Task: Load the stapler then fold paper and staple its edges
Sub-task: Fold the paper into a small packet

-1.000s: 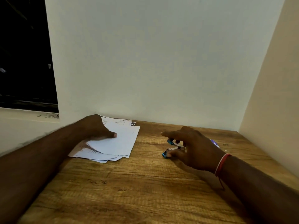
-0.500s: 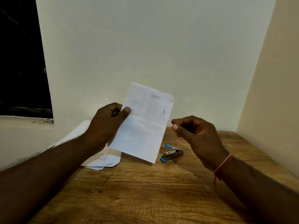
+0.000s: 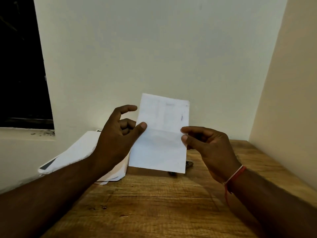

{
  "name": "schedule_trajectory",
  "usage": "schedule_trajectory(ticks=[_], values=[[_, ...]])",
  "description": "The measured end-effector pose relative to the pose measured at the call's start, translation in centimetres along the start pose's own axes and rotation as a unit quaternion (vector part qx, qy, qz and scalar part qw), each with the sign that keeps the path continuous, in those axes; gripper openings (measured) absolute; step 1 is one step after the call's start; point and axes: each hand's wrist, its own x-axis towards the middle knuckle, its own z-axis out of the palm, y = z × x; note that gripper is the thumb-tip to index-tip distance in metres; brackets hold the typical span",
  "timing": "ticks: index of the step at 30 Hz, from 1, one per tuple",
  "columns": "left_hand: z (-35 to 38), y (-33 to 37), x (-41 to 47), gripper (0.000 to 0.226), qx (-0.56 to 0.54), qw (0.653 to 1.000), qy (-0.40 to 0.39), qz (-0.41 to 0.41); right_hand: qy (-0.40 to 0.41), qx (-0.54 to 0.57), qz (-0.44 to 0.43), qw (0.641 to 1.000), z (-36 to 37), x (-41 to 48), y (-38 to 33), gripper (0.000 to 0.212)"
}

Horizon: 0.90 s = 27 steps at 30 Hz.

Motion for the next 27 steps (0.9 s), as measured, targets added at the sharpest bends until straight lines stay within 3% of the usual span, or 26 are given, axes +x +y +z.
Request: schedule_trajectory(ticks=[5,13,19,23,27], values=[[-0.44,-0.68,0.09,0.034,0.046,0.998,-0.043,0.023,0.011,0.02,0.015,1.0,-0.09,0.21,-0.02,0.027],[-0.51,-0.48,0.14,0.057,0.085,0.992,-0.093,0.018,0.039,0.025,0.018,0.999,-0.54,0.6,0.15,0.031],[-0.54,-0.57,0.49,0.041,0.192,0.977,-0.043,0.084,0.021,-0.12,-0.039,0.992,-0.4,0.26,0.12,0.034],[-0.66,-0.27,0.56,0.032,0.23,0.964,-0.006,0.133,0.021,-0.259,-0.143,0.955,-0.4,0.3,0.46,0.024],[-0.63,0.01,0.54,0.024,0.242,0.95,0.007,0.196,0.028,-0.278,-0.18,0.943,-0.49,0.31,0.44,0.014]])
